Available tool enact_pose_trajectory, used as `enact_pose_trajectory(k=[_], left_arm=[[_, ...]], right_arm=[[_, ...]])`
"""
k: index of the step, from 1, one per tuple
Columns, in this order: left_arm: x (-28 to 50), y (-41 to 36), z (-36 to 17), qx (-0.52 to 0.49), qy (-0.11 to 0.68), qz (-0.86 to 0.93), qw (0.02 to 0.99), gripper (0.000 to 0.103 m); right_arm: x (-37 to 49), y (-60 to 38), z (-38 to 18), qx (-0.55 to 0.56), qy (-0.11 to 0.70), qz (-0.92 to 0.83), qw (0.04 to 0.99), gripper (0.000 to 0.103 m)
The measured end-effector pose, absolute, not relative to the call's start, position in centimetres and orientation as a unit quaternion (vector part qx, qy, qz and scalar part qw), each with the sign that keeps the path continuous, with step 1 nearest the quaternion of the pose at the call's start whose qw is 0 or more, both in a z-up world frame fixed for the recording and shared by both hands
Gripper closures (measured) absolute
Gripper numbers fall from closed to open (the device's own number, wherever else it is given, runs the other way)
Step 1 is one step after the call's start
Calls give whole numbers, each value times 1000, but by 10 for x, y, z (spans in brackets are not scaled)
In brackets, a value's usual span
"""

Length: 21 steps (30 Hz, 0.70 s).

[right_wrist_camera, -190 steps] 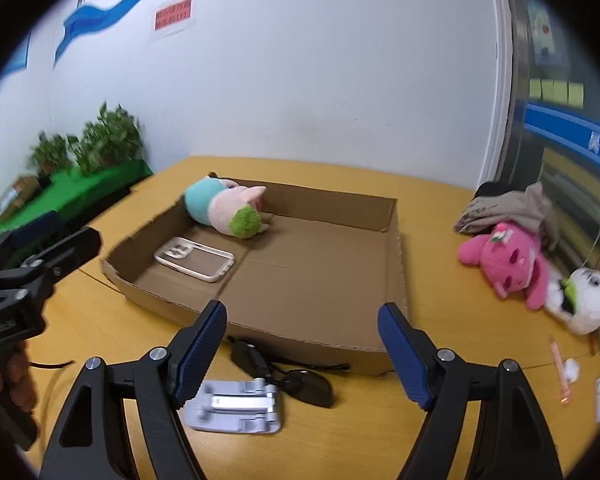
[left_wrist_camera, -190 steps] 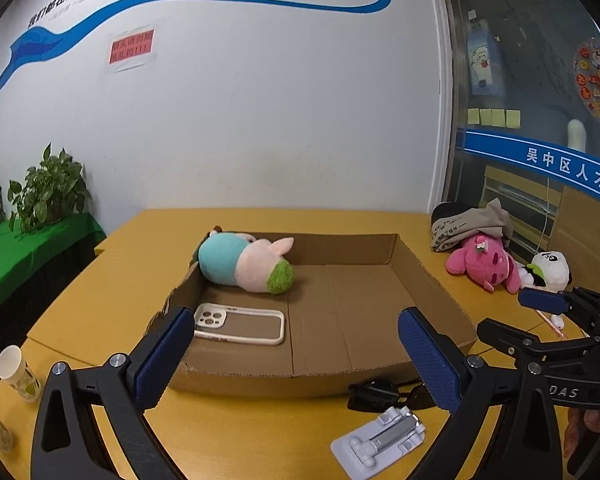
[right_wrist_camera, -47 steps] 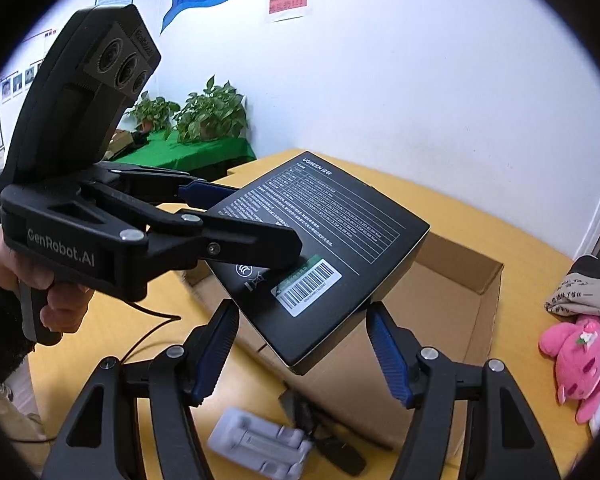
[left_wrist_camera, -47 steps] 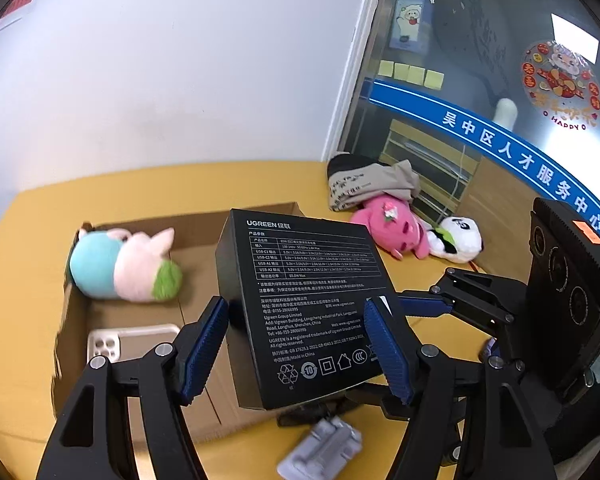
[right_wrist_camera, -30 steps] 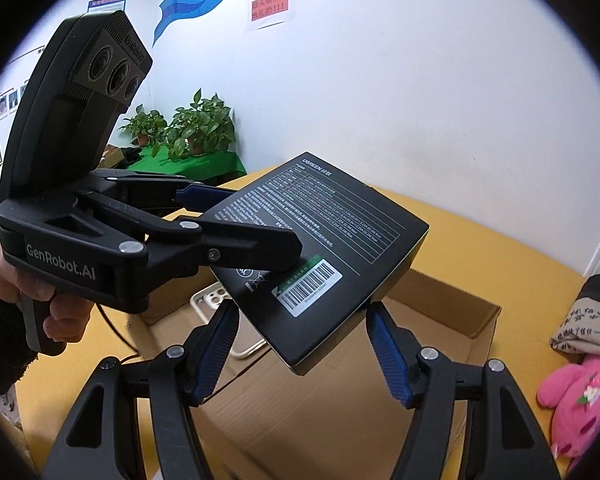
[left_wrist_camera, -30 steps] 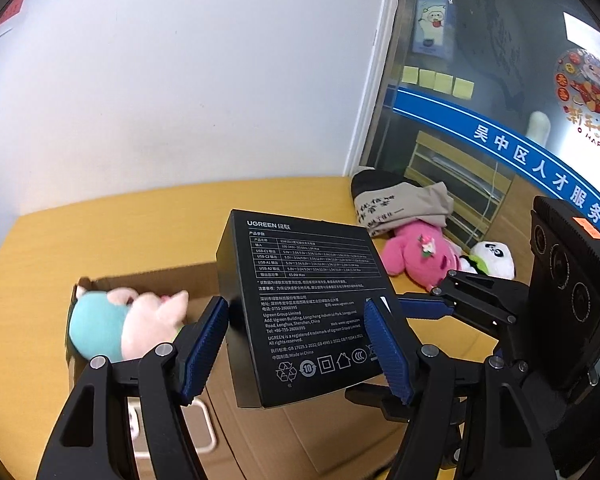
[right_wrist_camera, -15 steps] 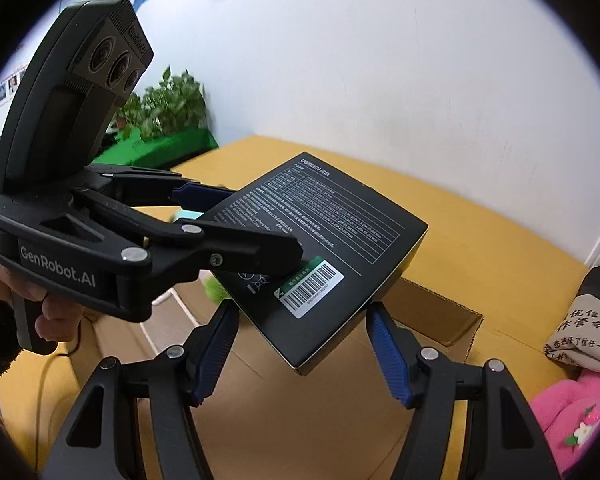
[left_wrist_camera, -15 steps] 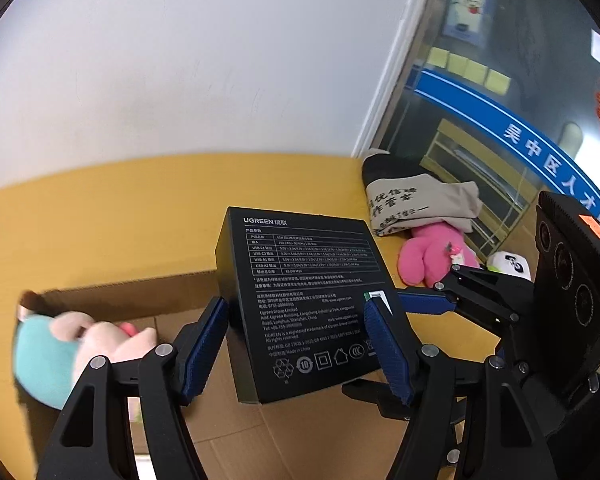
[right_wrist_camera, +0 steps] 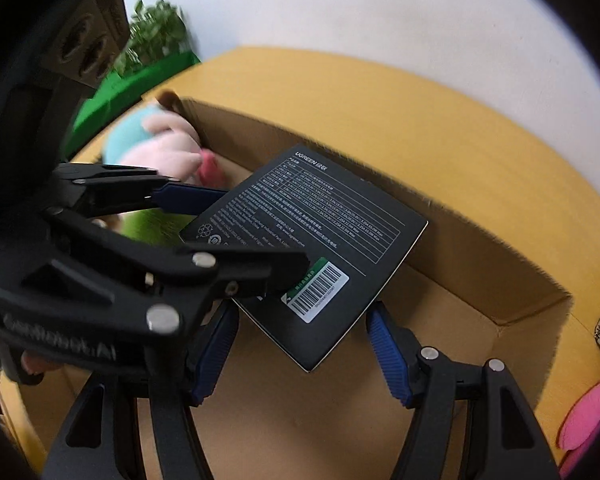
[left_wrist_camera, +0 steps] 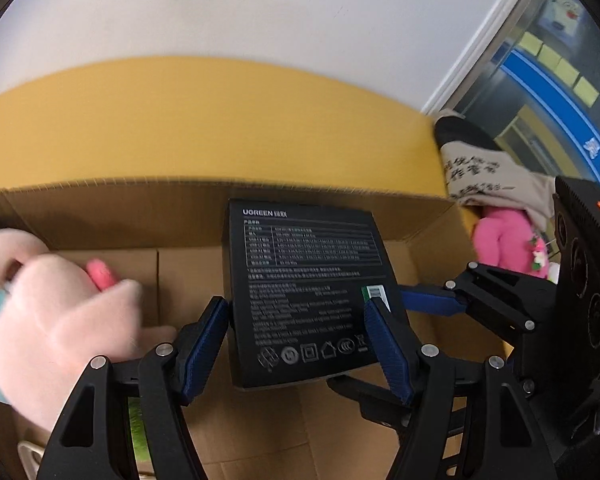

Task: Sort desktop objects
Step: 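Lower the black box into the cardboard box and open both tools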

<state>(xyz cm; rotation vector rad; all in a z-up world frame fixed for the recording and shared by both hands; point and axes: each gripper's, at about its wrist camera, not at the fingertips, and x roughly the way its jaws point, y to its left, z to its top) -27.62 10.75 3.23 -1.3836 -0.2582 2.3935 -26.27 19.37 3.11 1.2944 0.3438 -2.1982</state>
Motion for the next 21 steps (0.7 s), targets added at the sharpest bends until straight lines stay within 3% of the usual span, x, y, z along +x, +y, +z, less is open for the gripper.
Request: enact_pose_trajectory(k=[10,14,19,21], left_arm=[[-278,125,16,-501,-55,847,170,31],[-255,105,50,-449,-46,882,138,30],[-175,74,118,-326,-48,937,116,0],[-131,63,141,-279,-41,952,120,0]], right_arm=[[-260,188,1,510,159,-815,226,37],[-235,195,15,493,165,-830,203,25],[-173,204,48,443,193,-863,146,20],[-129,200,69,414,203,-879,124,18]])
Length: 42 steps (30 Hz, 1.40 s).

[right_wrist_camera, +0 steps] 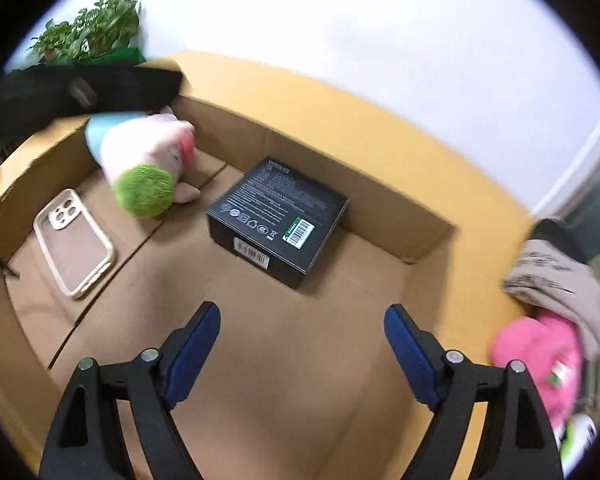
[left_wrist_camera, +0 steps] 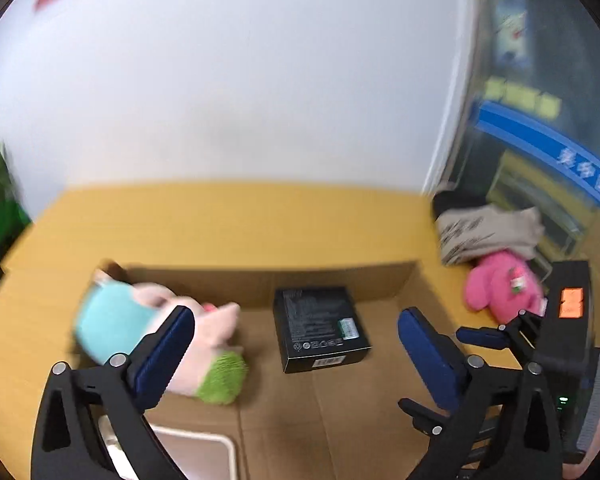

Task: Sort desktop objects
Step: 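Lower the black box into the cardboard box and open both tools, then withdraw both tools toward the white phone stand on the table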

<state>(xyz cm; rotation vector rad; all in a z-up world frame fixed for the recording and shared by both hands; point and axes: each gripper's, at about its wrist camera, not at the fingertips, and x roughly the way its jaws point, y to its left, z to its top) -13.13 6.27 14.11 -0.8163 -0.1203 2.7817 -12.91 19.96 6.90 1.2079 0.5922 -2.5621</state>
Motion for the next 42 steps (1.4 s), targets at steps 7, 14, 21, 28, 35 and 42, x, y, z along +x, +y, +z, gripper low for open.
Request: enact_pose_trajectory(k=[7,14,21,28,35,42], left_arm=[[-15,35,178,-195,-13,977,87,0],[55,19,177,-173,0,983,53,0],[81,7,164,-186,-24,982,34,0],[89,9,154,-200,-23,979,39,0],[93,20,149,-206,-24,977,54,0],[95,25,133,-238,-28,968,71,0]], right_arm=[[-47,193,124,328,145,-930,83,15],[11,205,152,262,113,-956,61,15],[38,195,157,249,130,-958,64,15],[45,198,146,253,122,-958,65,15],[51,201,146,251,122,-958,61,14],[57,206,137,267,108,-954,80,14]])
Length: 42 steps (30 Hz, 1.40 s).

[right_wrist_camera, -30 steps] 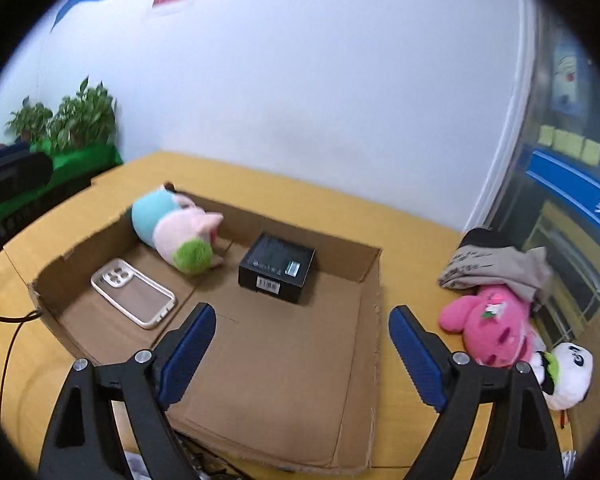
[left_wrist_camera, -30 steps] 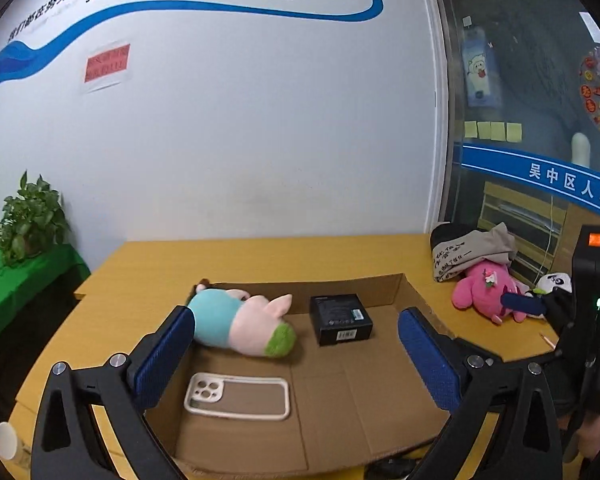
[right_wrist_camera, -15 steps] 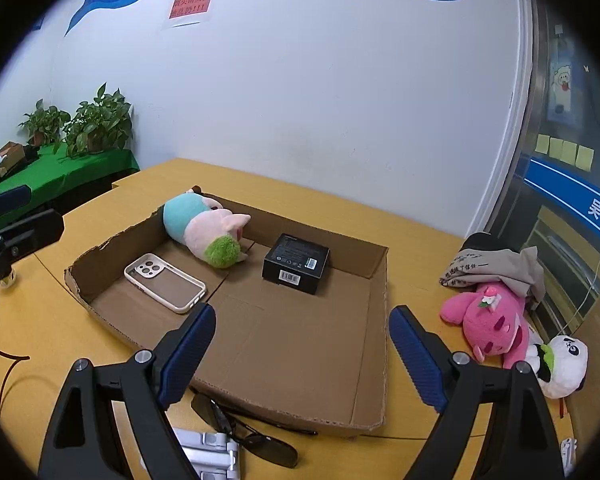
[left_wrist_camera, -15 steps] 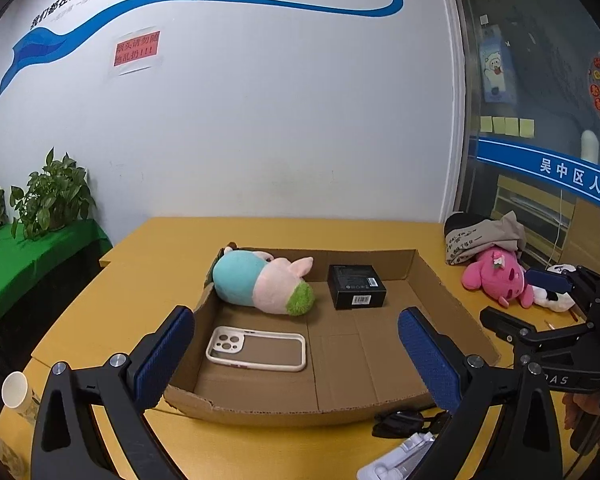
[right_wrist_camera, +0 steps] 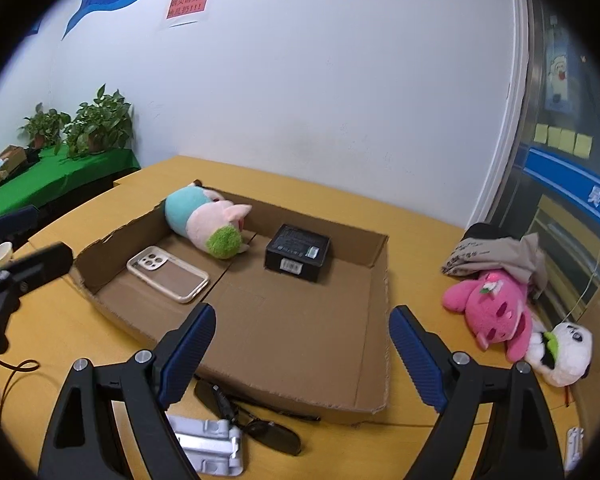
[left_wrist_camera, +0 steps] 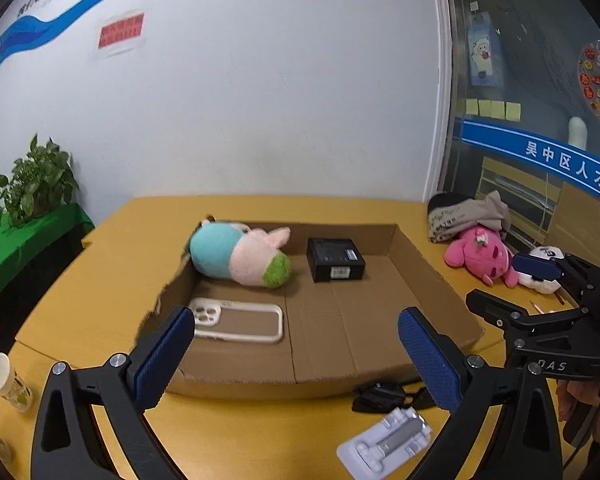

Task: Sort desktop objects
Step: 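Withdraw both tools toward the white phone stand on the table, then close both tools on the white phone stand from either side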

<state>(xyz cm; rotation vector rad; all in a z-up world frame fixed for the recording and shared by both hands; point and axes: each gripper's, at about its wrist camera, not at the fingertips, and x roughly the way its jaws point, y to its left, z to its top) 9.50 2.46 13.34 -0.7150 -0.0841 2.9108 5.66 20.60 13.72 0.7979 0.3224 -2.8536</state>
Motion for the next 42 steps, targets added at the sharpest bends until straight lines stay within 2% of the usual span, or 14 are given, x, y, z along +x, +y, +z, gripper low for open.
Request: enact_pose_trajectory(k=[4,9,12,17,19,20,21,22,23,28,30,32,34,42], left_arm=[[97,23,106,-292,-49,951,90,0],[96,24,49,-383,-82,913,110,0],[96,28,25,-416,-107,895,119,0],[96,47,1,-439,-109,881,138,2],[94,52,-5,-447,-104,878,140,8],[94,55,-10,-451,-102,875,144,10],[92,58,-14,-457,-100,872,146,15],[90,60,-18,-465,-99,868,146,23],[89,62,-24,-471,-97,864,145,25],[89,65,-23,-455,-93,874,145,27],[92,69,-23,-451,-83,876,153,33],[95,74,-23,-447,-77,876,165,41],[95,76,-24,-448,-75,873,175,56],[100,73,-23,-451,-83,870,181,60]], right_arm=[[64,223,118,310,66,-939,130,14],[75,239,54,387,29,-903,186,14],[77,236,19,430,17,-882,190,17],[75,229,2,442,5,-877,190,21],[73,226,-5,450,11,-872,192,29],[70,226,-7,455,10,-869,194,39],[68,226,-10,462,8,-865,196,45],[68,225,-14,465,6,-863,197,46],[68,224,-17,467,3,-861,201,46],[70,217,-19,463,11,-861,213,51],[70,217,-20,463,-5,-857,229,62],[70,217,-21,460,-3,-858,229,62],[71,217,-21,457,-6,-860,228,62],[80,215,-21,449,-9,-866,218,63]])
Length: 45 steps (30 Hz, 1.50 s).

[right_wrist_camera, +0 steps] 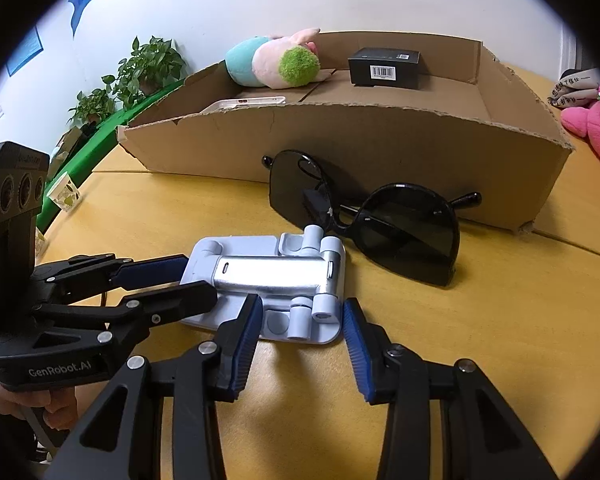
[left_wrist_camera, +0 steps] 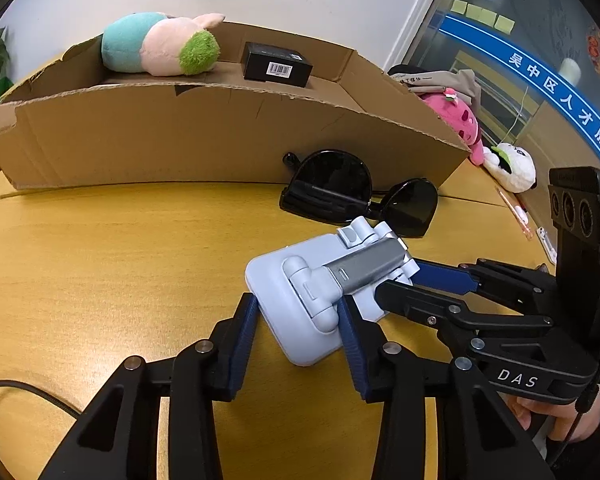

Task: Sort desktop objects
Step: 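Close both tools on the white phone stand from either side, then lift the white phone stand with both tools and carry it over the box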

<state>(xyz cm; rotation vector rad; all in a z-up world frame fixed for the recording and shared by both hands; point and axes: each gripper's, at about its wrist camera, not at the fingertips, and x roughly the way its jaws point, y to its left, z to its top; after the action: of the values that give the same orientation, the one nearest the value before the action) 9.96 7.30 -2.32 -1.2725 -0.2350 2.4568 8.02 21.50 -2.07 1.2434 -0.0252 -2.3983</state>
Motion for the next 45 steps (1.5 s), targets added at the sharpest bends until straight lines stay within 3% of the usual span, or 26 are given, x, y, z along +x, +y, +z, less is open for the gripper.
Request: enact_pose_trajectory(k=[9,28,45], left_arm=[[110,59,-9,-432,-105,876,184,61],[105,3,78,-339,-129,914,182,61],[67,-11,108,-318,-127,922,183,62]], right_arm=[[91,208,-9,442,-18,-872,212,63],[84,152,91,356,27,-908,218,63],[48,137,122,344,34,-914,214,63]])
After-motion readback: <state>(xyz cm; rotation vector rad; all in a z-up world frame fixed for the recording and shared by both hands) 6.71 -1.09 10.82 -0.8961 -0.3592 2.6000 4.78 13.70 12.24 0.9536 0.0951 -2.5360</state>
